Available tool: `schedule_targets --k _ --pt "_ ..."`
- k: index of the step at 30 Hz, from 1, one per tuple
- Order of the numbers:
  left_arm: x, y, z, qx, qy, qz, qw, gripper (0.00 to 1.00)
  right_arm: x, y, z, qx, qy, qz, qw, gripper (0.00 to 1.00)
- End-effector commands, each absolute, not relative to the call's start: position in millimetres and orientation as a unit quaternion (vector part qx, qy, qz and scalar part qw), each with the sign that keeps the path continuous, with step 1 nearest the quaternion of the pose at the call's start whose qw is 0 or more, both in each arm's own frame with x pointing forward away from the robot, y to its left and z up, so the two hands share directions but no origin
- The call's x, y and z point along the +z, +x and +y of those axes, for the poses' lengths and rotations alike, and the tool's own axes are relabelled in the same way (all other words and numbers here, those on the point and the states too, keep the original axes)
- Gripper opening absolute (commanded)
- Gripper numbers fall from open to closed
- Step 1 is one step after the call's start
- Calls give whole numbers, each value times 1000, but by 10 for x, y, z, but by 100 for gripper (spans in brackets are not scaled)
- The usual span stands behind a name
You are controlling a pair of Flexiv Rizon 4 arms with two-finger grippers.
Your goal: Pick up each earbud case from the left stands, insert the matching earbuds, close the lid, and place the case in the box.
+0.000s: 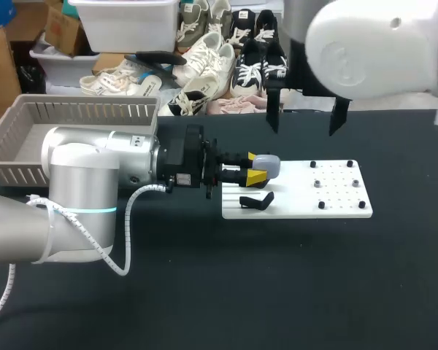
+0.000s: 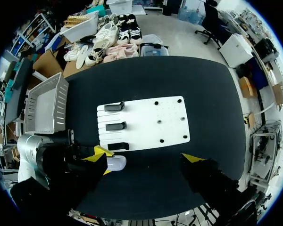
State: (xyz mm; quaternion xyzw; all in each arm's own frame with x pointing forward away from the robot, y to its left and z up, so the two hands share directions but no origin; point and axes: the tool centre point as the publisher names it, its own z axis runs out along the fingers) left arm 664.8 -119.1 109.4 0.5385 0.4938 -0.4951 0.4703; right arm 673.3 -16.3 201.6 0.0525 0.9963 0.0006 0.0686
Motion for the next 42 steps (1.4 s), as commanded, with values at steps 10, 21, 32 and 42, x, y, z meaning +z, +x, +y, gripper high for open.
schedule_targets --k 10,21,32,42 --pt "1365 6787 -786 -461 507 521 509 0 2077 6379 -549 110 -9 986 123 100" --pt "1684 7094 98 -320 448 623 556 0 2077 6379 -549 110 -9 986 123 100" --pt "1752 7558 1006 -182 356 711 578 0 2077 6379 -549 110 -9 986 123 100" --pt "1581 7896 1528 -116 312 765 552 0 2077 6379 -549 110 -9 986 123 100"
